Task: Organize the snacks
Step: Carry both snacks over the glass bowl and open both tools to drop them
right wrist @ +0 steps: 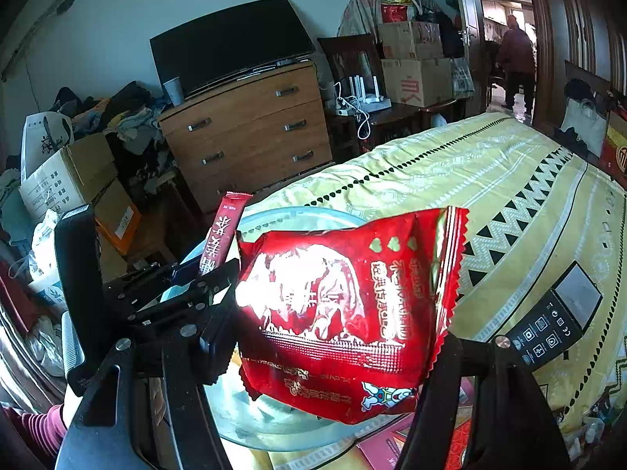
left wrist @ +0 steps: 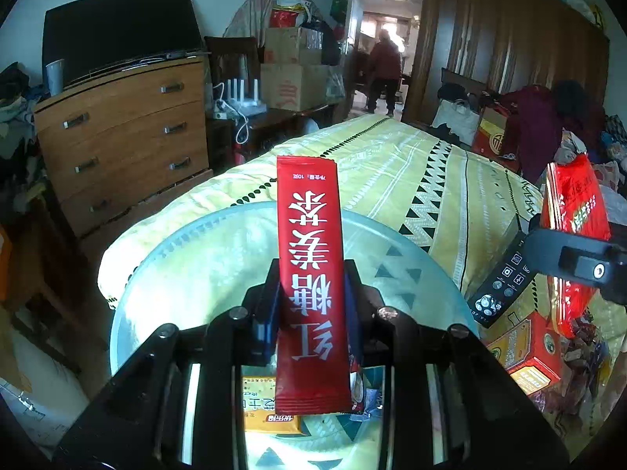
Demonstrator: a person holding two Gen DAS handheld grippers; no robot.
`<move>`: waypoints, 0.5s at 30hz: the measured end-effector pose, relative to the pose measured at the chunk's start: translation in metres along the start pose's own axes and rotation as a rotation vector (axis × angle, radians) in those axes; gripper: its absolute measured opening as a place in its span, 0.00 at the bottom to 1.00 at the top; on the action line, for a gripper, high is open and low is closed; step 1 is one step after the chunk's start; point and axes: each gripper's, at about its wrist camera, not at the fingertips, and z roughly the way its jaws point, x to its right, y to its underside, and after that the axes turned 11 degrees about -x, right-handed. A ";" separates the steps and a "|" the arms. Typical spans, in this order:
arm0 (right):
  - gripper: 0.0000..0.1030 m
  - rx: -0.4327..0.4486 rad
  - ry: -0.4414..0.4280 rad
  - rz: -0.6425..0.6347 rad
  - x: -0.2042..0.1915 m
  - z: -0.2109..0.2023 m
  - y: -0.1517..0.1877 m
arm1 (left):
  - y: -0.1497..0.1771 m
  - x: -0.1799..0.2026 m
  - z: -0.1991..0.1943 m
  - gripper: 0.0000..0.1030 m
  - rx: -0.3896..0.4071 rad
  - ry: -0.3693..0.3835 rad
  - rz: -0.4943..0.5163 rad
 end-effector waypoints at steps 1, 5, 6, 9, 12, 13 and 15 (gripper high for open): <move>0.67 -0.001 -0.002 0.002 0.000 0.001 -0.001 | 0.000 0.001 0.000 0.28 -0.002 0.000 0.000; 0.67 -0.001 -0.004 0.001 -0.004 0.002 -0.001 | -0.001 0.001 -0.001 0.28 -0.002 0.003 0.000; 0.67 -0.001 -0.005 0.000 -0.002 0.002 -0.002 | -0.002 0.001 -0.001 0.28 -0.002 0.003 -0.001; 0.67 0.000 -0.010 -0.004 -0.001 0.001 0.000 | -0.002 0.001 0.000 0.28 -0.005 0.002 0.000; 0.67 -0.004 -0.014 -0.010 -0.004 0.003 -0.001 | -0.002 0.002 -0.001 0.28 -0.006 0.002 0.000; 0.67 -0.006 -0.017 -0.011 -0.005 0.004 -0.001 | -0.002 0.002 -0.001 0.28 -0.008 0.003 -0.001; 0.67 -0.011 -0.018 -0.015 -0.006 0.006 -0.002 | -0.002 0.001 0.000 0.28 -0.011 0.000 -0.005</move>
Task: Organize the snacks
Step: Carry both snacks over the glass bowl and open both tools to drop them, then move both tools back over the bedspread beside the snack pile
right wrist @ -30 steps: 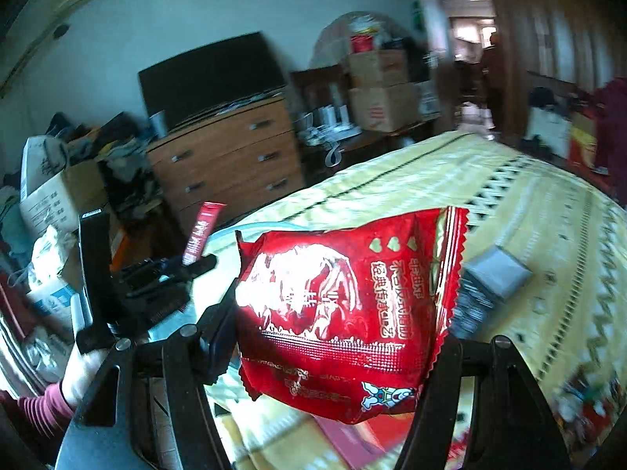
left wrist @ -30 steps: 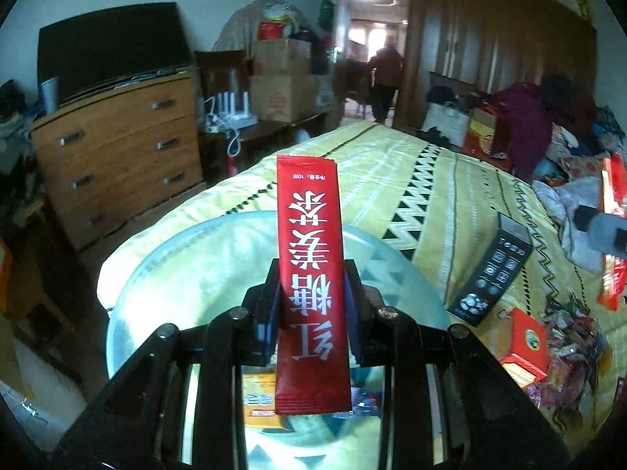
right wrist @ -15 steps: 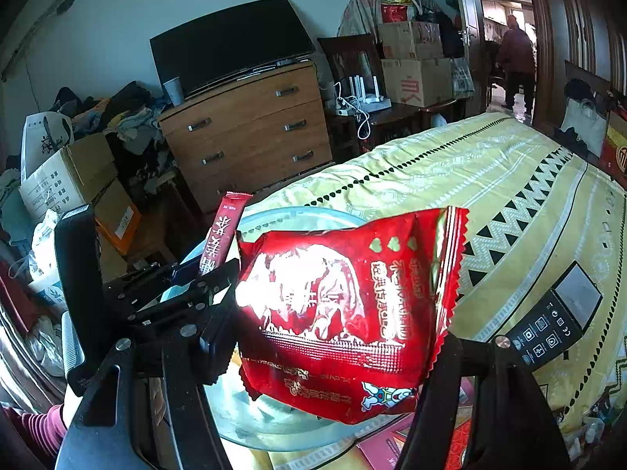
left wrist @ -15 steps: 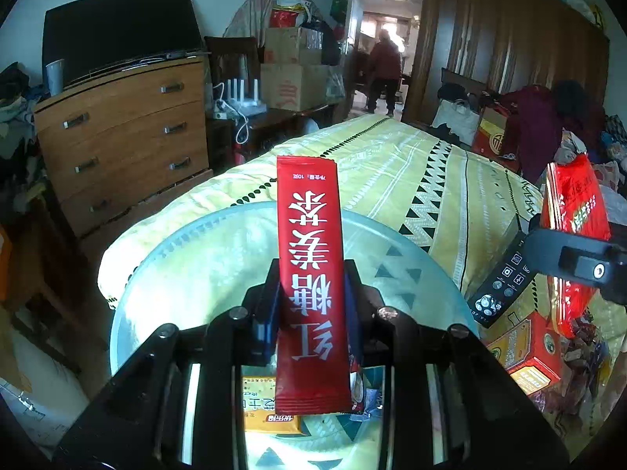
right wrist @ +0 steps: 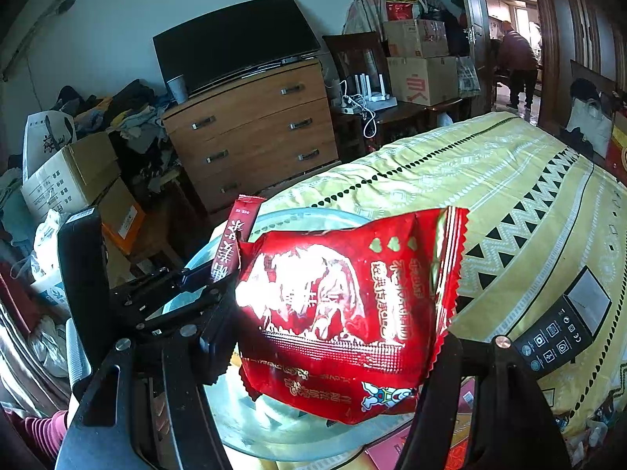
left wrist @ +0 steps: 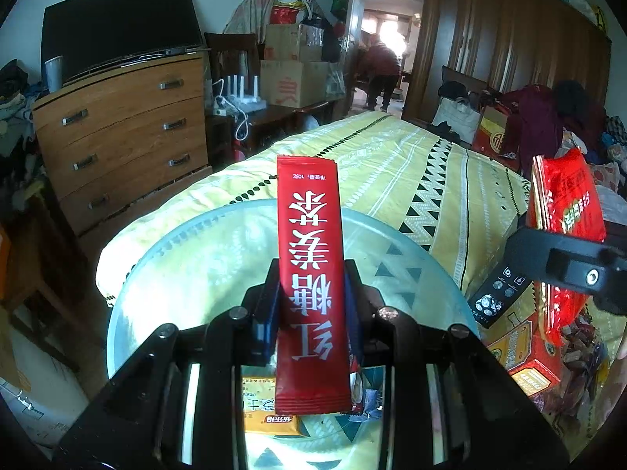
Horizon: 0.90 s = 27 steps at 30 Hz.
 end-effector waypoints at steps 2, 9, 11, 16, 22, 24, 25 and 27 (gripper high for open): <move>0.68 -0.006 -0.005 -0.001 0.001 0.002 0.000 | 0.000 -0.001 0.001 0.29 -0.004 -0.002 -0.006; 0.69 -0.024 -0.013 0.003 0.003 0.008 -0.001 | -0.002 -0.003 0.005 0.30 -0.020 -0.012 -0.017; 0.69 -0.026 -0.015 0.004 0.004 0.009 -0.003 | -0.002 -0.003 0.005 0.30 -0.023 -0.014 -0.018; 0.72 -0.031 -0.007 0.002 0.003 0.011 -0.003 | -0.002 -0.002 0.007 0.32 -0.032 -0.022 -0.024; 0.79 -0.023 0.001 0.005 0.002 0.011 -0.004 | -0.002 -0.005 0.006 0.59 -0.031 -0.035 -0.037; 0.79 -0.015 0.001 0.005 0.001 0.009 -0.002 | -0.001 -0.006 0.005 0.61 -0.032 -0.035 -0.041; 0.79 -0.010 0.001 0.006 0.001 0.006 -0.001 | -0.001 -0.006 0.004 0.65 -0.031 -0.034 -0.043; 0.79 0.023 0.009 0.007 -0.001 -0.006 0.003 | -0.001 -0.004 -0.002 0.74 -0.019 -0.030 -0.046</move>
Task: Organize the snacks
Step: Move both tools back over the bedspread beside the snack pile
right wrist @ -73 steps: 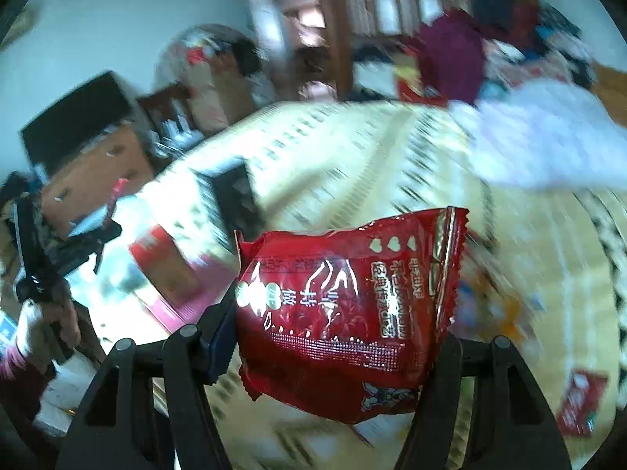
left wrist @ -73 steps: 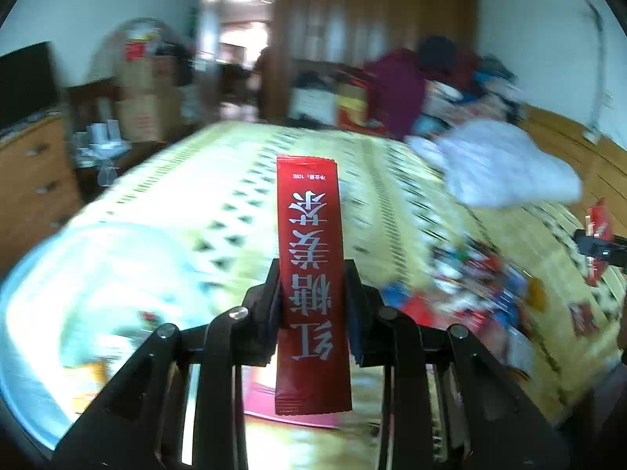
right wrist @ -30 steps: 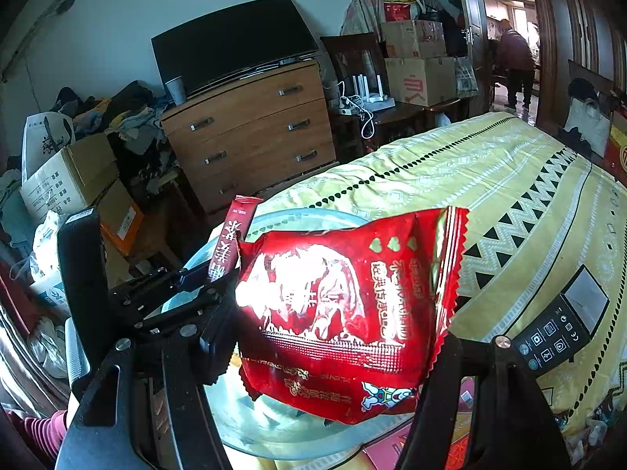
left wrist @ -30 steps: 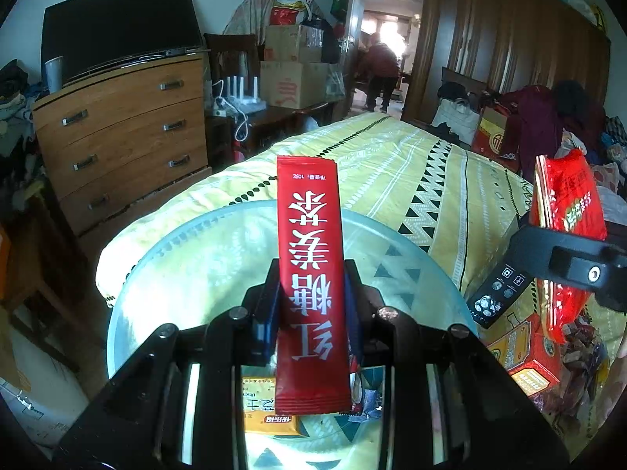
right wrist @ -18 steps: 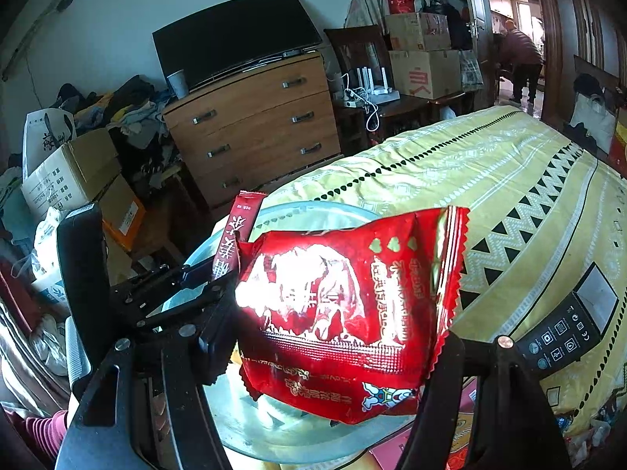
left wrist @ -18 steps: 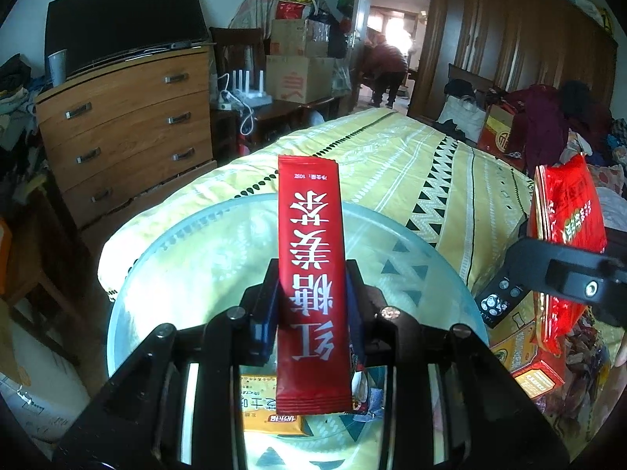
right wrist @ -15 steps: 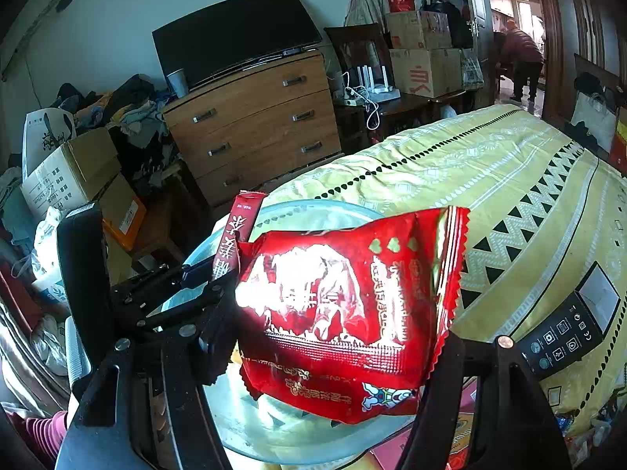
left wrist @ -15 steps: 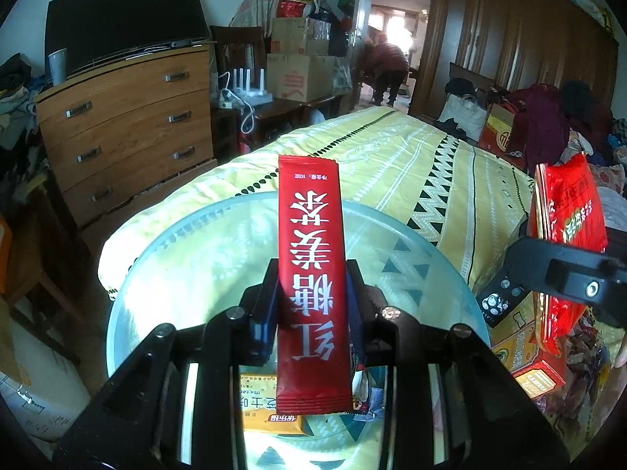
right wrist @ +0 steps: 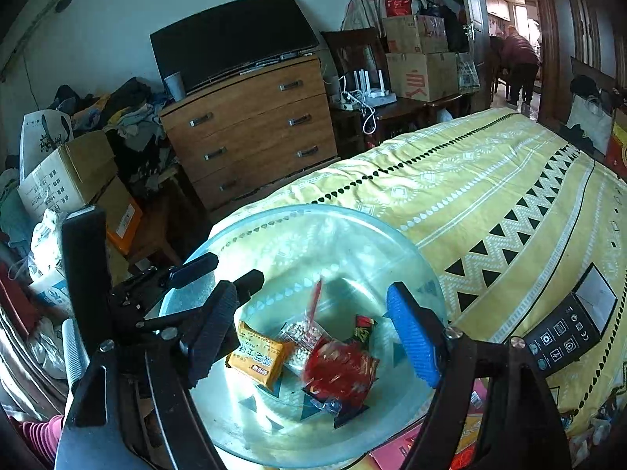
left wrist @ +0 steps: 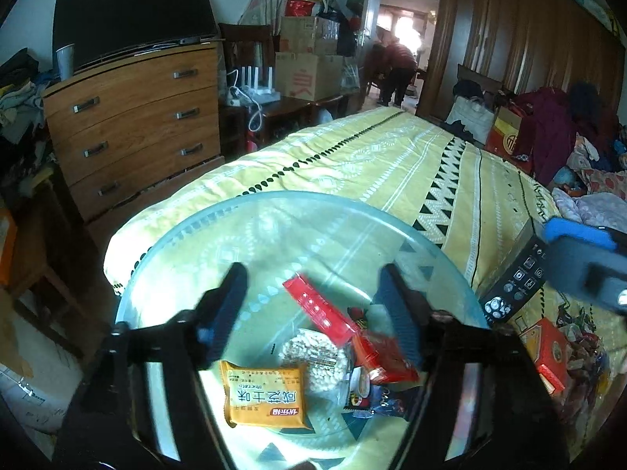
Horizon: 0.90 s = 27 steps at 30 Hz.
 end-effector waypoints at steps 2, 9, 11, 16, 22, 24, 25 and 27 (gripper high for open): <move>0.79 0.073 0.025 -0.018 -0.005 -0.025 0.011 | 0.002 0.004 -0.013 0.80 0.042 0.003 0.006; 0.99 0.419 0.308 -0.030 -0.007 -0.146 0.125 | 0.042 0.076 -0.107 1.00 0.359 0.046 0.163; 1.00 0.468 0.402 0.002 0.000 -0.169 0.170 | 0.061 0.101 -0.122 1.00 0.397 0.088 0.197; 1.00 0.402 0.625 0.185 0.041 -0.194 0.299 | 0.132 0.187 -0.128 1.00 0.307 0.341 0.399; 1.00 0.106 0.636 0.543 0.120 -0.166 0.440 | 0.230 0.275 -0.058 1.00 -0.026 0.460 0.631; 1.00 0.052 0.595 0.619 0.143 -0.152 0.467 | 0.247 0.292 -0.030 1.00 -0.106 0.435 0.659; 1.00 0.038 0.581 0.641 0.151 -0.146 0.474 | 0.251 0.298 -0.016 1.00 -0.138 0.417 0.655; 1.00 0.023 0.534 0.671 0.167 -0.134 0.483 | 0.253 0.306 0.011 1.00 -0.181 0.362 0.628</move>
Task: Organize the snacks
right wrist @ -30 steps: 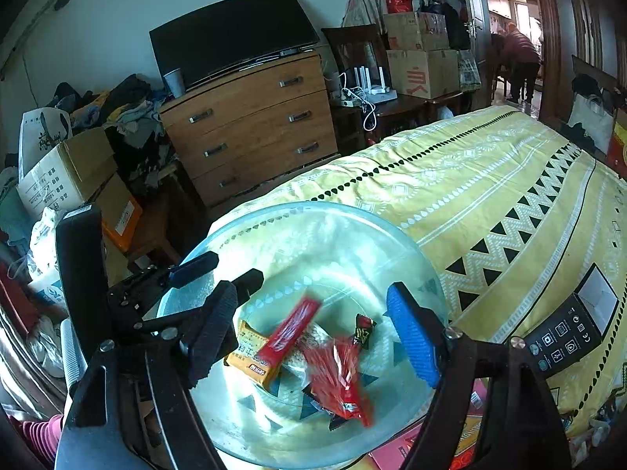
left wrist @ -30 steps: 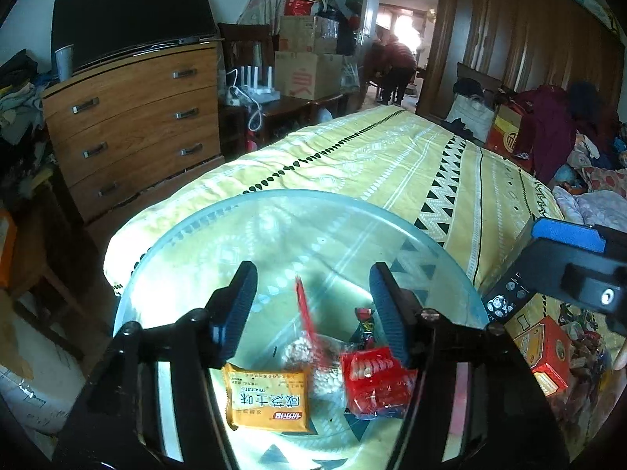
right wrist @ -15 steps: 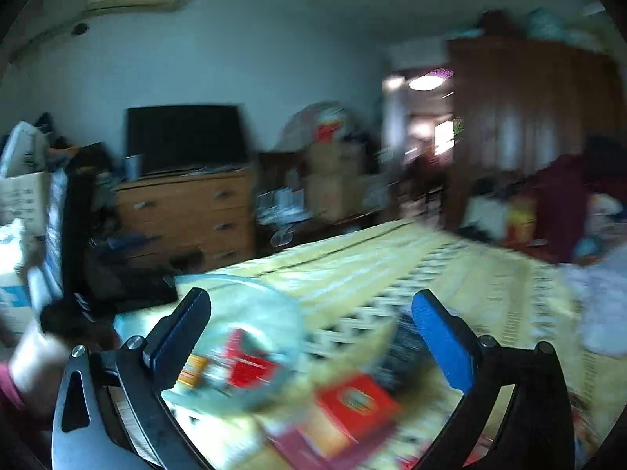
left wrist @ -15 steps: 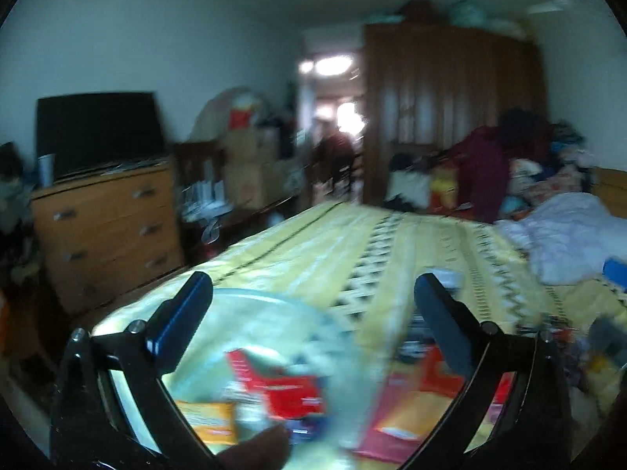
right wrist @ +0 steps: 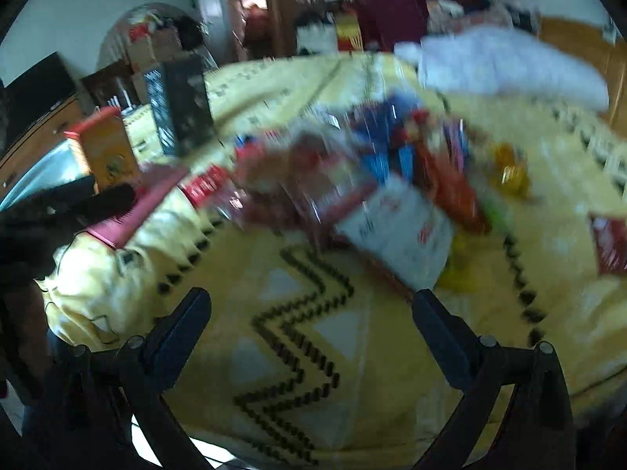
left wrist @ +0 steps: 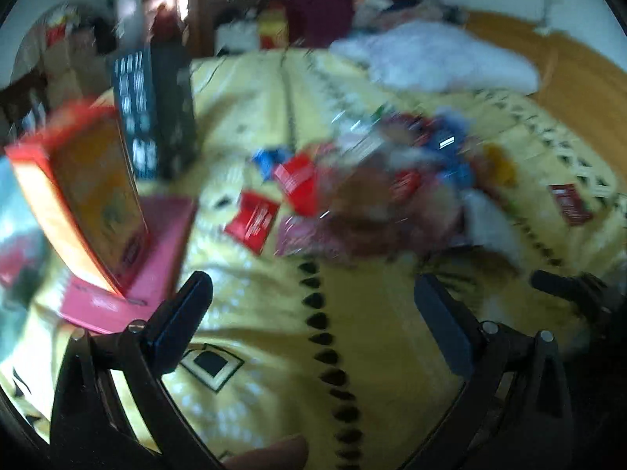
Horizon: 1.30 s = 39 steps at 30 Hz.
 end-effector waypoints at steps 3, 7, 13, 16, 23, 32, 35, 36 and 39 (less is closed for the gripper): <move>1.00 -0.027 -0.058 -0.037 -0.009 0.023 -0.007 | -0.004 -0.013 0.031 1.00 -0.039 -0.085 -0.050; 0.99 -0.057 -0.083 -0.035 -0.019 0.061 -0.025 | -0.004 -0.022 0.057 1.00 -0.069 -0.145 -0.072; 1.00 -0.044 -0.028 0.023 -0.015 0.090 -0.045 | 0.006 -0.022 0.088 1.00 -0.107 -0.156 -0.120; 1.00 -0.061 0.029 0.004 -0.019 0.100 -0.050 | 0.008 -0.020 0.089 1.00 -0.097 -0.162 -0.129; 1.00 -0.051 0.101 -0.041 -0.027 0.107 -0.048 | 0.009 -0.020 0.097 1.00 -0.076 -0.177 -0.116; 1.00 -0.030 0.113 -0.053 -0.027 0.111 -0.049 | 0.008 -0.021 0.099 1.00 -0.072 -0.178 -0.114; 1.00 -0.030 0.115 -0.053 -0.026 0.111 -0.049 | 0.008 -0.021 0.098 1.00 -0.072 -0.177 -0.114; 1.00 -0.030 0.115 -0.053 -0.026 0.111 -0.049 | 0.008 -0.021 0.098 1.00 -0.072 -0.178 -0.114; 1.00 -0.030 0.115 -0.053 -0.026 0.111 -0.049 | 0.008 -0.021 0.099 1.00 -0.071 -0.178 -0.114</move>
